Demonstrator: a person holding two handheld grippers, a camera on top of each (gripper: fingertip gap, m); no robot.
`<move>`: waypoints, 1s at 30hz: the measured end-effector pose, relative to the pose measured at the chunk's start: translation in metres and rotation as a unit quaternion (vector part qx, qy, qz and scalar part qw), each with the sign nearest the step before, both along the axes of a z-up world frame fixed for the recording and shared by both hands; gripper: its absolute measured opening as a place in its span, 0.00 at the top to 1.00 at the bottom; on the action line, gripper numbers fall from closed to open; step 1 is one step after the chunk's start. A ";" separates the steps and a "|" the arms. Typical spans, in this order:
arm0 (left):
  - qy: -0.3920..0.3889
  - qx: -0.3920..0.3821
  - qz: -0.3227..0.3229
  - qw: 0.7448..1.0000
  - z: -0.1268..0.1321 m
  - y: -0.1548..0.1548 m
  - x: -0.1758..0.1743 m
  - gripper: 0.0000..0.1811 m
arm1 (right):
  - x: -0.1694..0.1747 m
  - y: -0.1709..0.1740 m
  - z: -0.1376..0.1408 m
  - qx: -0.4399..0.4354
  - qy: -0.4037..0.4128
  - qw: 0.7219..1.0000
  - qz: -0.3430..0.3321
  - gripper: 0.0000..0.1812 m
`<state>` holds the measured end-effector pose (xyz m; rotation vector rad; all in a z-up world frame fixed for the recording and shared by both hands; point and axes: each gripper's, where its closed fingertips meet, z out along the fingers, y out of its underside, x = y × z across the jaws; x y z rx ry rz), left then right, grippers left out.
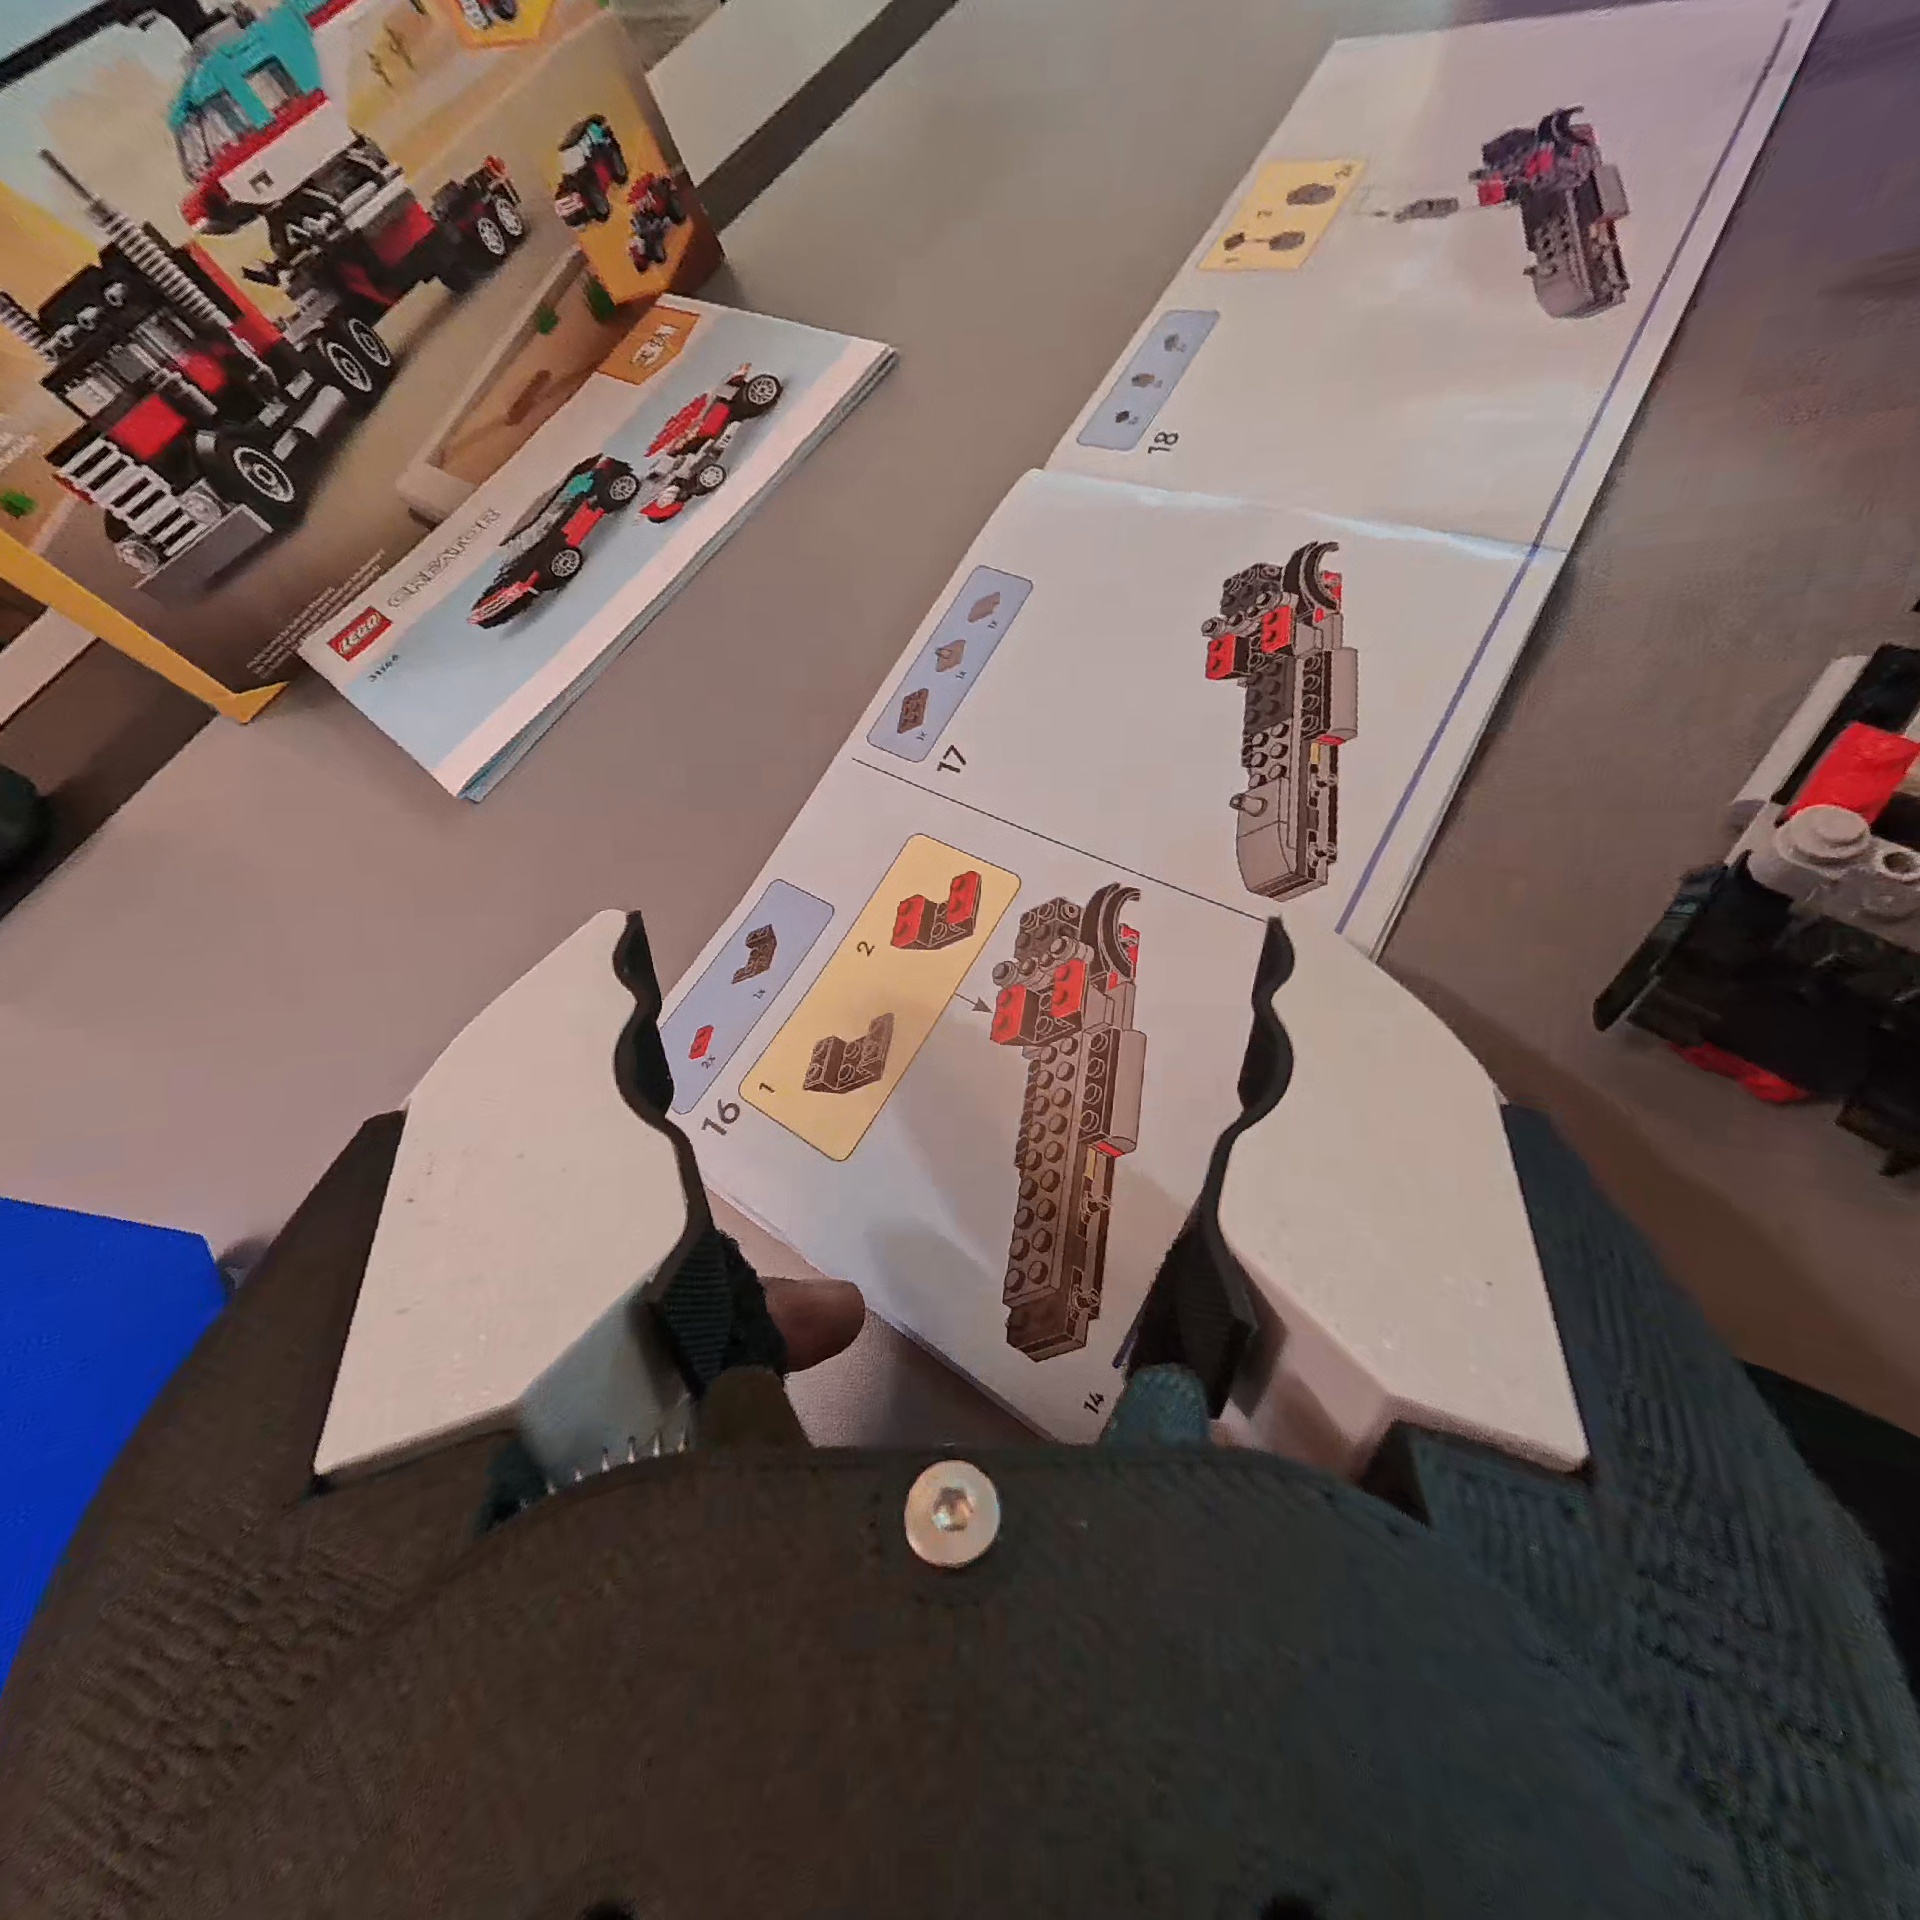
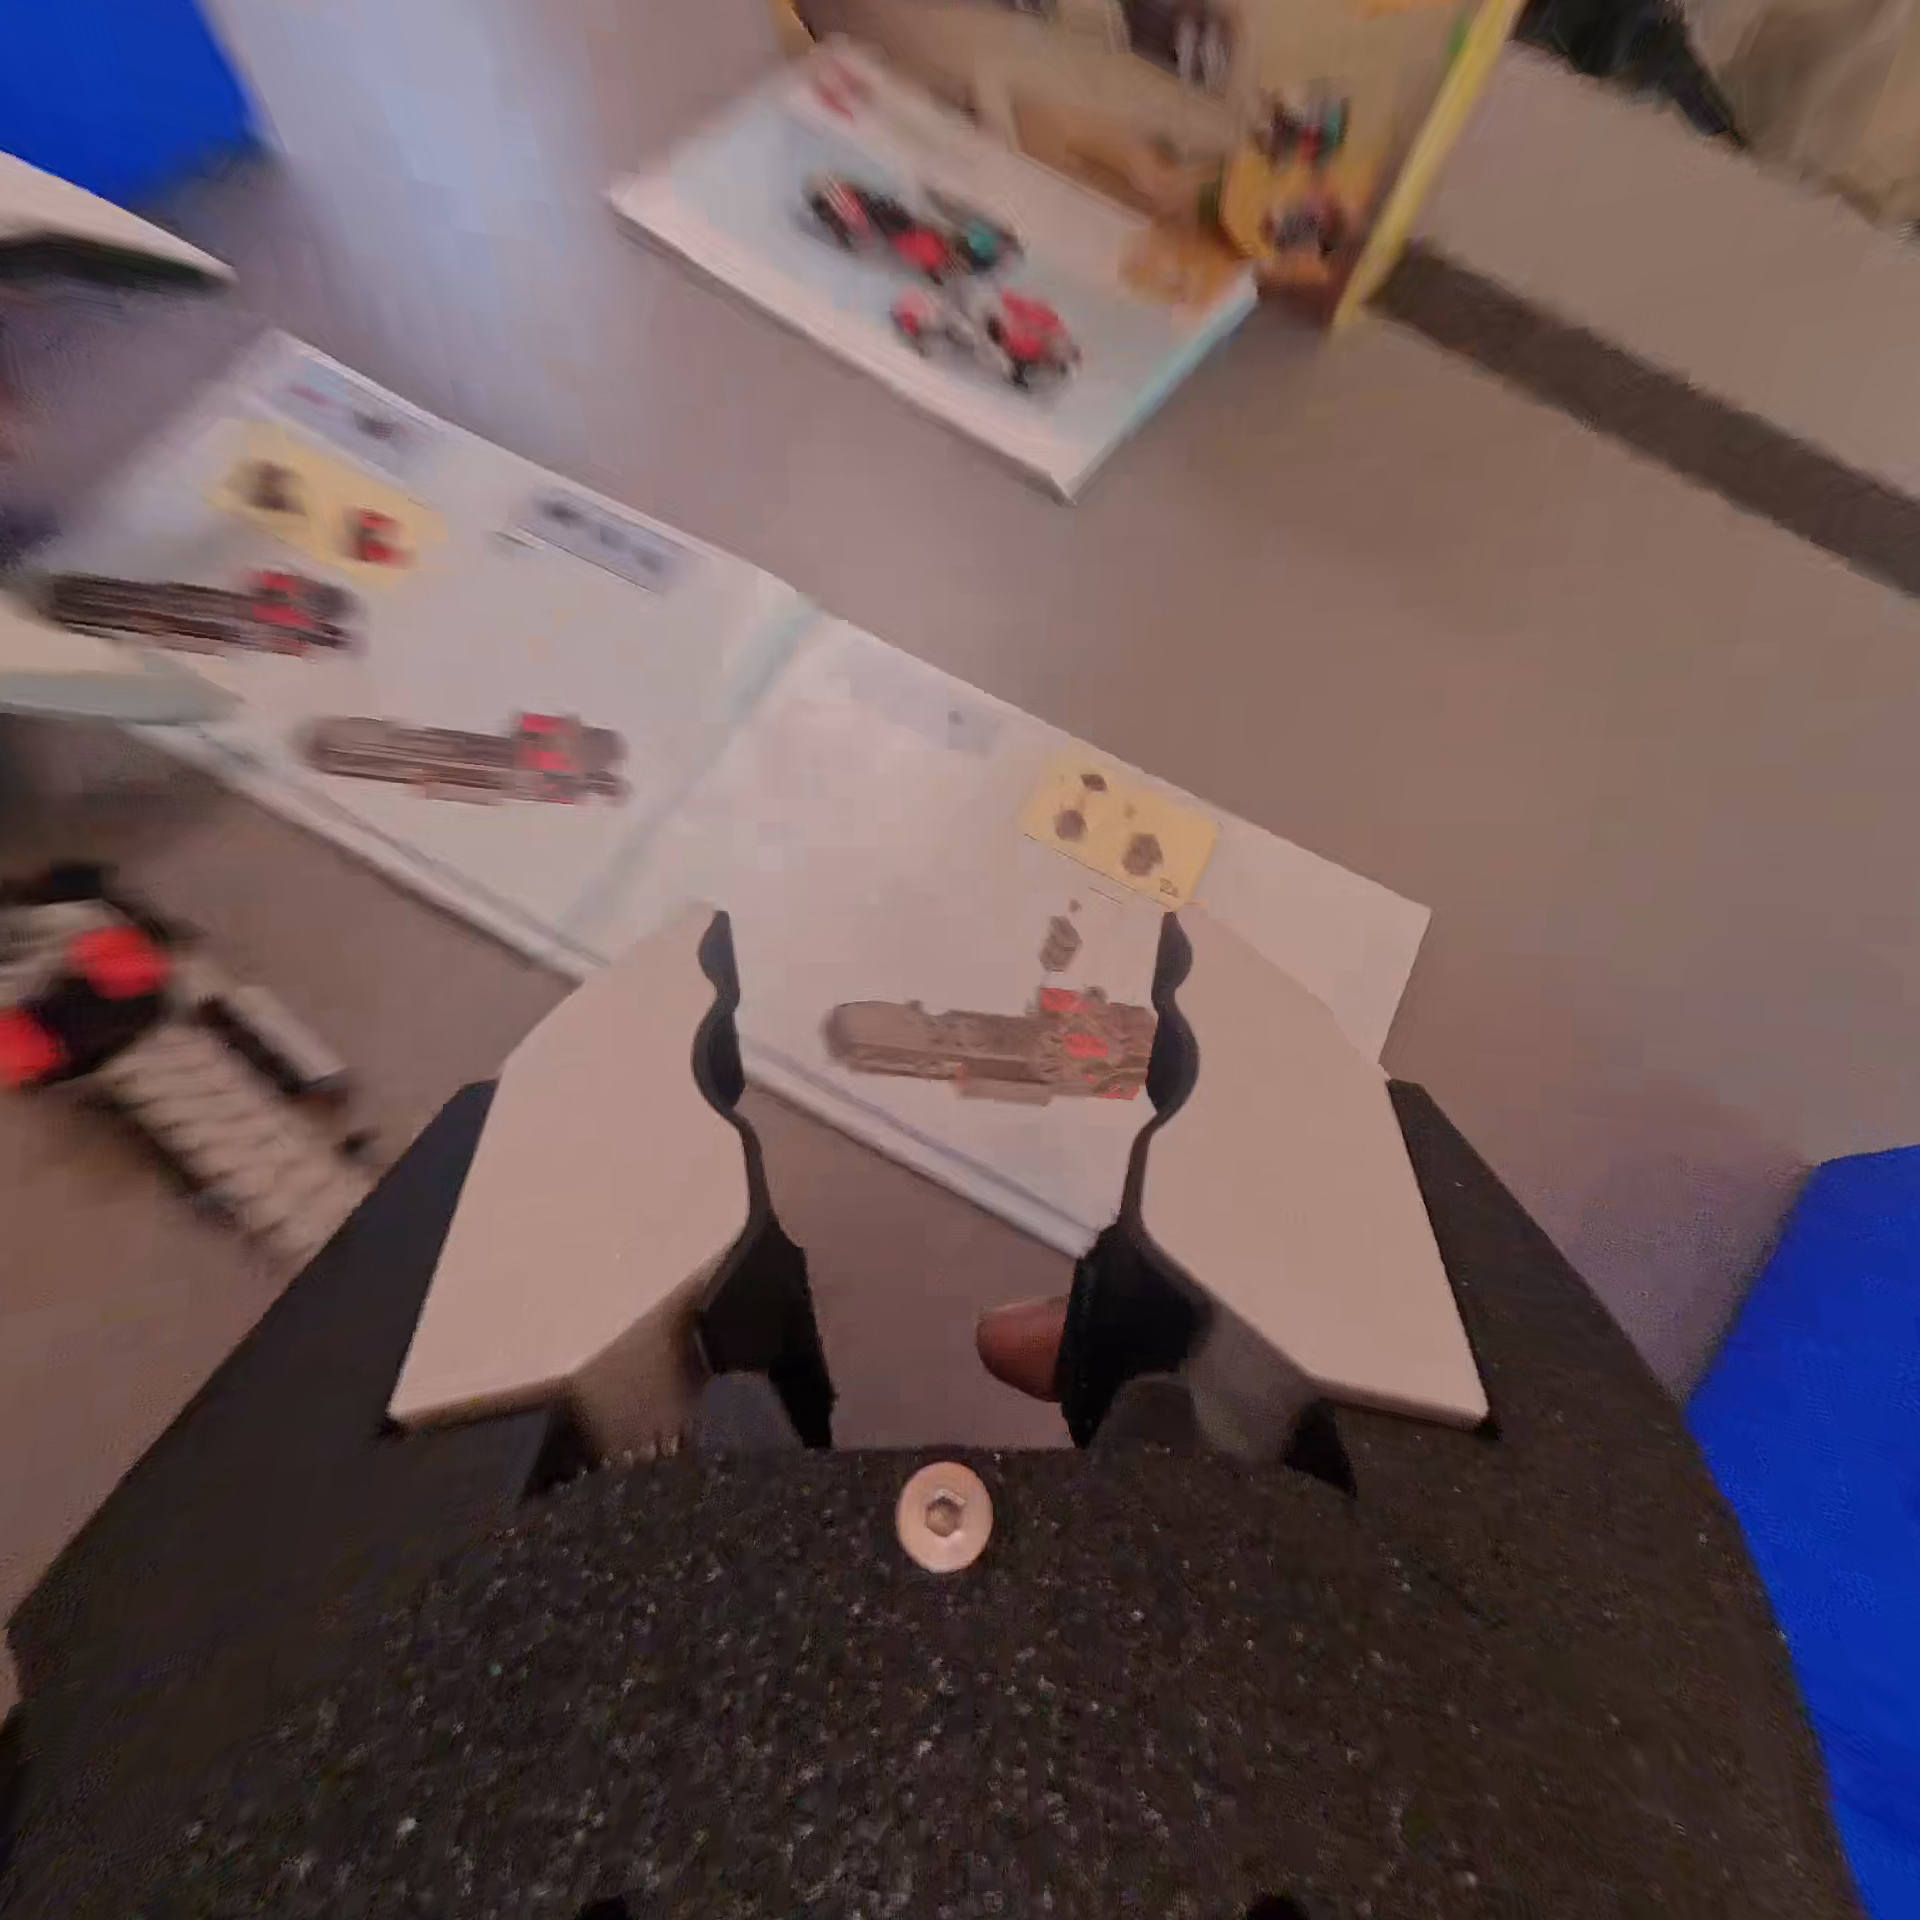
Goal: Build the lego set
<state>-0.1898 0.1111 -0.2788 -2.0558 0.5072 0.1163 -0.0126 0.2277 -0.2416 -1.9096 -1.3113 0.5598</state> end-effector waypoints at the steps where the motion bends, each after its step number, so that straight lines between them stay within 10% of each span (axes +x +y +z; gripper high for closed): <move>1: 0.001 0.002 -0.002 1.000 0.001 0.000 0.000 0.40 | -0.005 0.008 -0.015 -0.007 -0.016 1.000 -0.010 0.57; 5: -0.011 0.004 0.002 1.000 0.002 0.000 -0.001 0.41 | -0.001 0.022 -0.061 -0.040 -0.105 0.992 -0.059 0.51; 20: -0.004 0.023 0.023 0.999 0.010 0.001 -0.006 0.44 | 0.028 -0.004 -0.048 -0.049 -0.051 0.987 -0.147 0.48; 30: -0.001 0.053 0.128 0.990 0.122 -0.082 -0.017 0.55 | -0.004 0.010 0.000 0.098 0.067 0.991 -0.055 0.53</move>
